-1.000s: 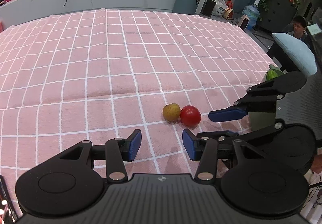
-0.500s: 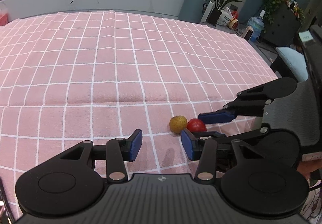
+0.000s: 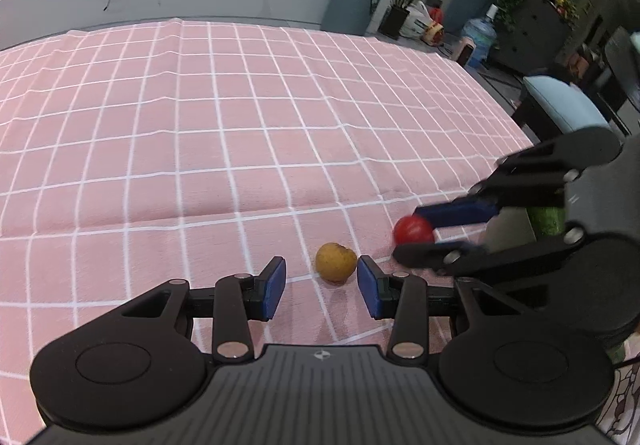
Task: Organize fruits
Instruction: 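Grasp the red tomato with the right tool while the left tool grasps the brown fruit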
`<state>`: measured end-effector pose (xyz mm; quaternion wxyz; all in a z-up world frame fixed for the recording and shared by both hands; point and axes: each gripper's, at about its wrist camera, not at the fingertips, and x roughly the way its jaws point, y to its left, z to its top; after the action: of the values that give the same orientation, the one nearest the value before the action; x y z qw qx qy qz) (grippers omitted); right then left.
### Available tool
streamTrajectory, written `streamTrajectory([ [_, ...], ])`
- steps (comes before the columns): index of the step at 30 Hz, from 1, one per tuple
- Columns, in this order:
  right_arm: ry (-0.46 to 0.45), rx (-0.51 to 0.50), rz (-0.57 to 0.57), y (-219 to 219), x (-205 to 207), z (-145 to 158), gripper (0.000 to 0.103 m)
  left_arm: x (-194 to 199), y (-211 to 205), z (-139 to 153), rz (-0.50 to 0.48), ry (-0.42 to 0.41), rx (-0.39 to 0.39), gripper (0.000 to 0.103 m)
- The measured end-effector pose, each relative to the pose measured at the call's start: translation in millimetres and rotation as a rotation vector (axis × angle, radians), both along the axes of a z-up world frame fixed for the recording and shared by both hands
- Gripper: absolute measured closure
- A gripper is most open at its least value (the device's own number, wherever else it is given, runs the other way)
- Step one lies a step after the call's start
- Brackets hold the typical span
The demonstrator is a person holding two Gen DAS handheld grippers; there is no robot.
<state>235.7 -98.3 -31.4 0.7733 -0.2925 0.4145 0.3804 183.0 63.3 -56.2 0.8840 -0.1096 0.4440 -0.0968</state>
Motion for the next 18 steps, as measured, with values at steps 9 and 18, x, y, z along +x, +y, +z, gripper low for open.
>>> streamTrajectory([
  [9,-0.008,0.048,-0.036,-13.9,6.0,17.5,0.081,7.1,-21.0,-11.8,-0.056,-0.001,0.084,0.065],
  [18,-0.007,0.078,-0.054,-22.1,-3.1,18.6,0.081,0.0,-28.8,-8.7,-0.043,-0.035,0.12,0.074],
])
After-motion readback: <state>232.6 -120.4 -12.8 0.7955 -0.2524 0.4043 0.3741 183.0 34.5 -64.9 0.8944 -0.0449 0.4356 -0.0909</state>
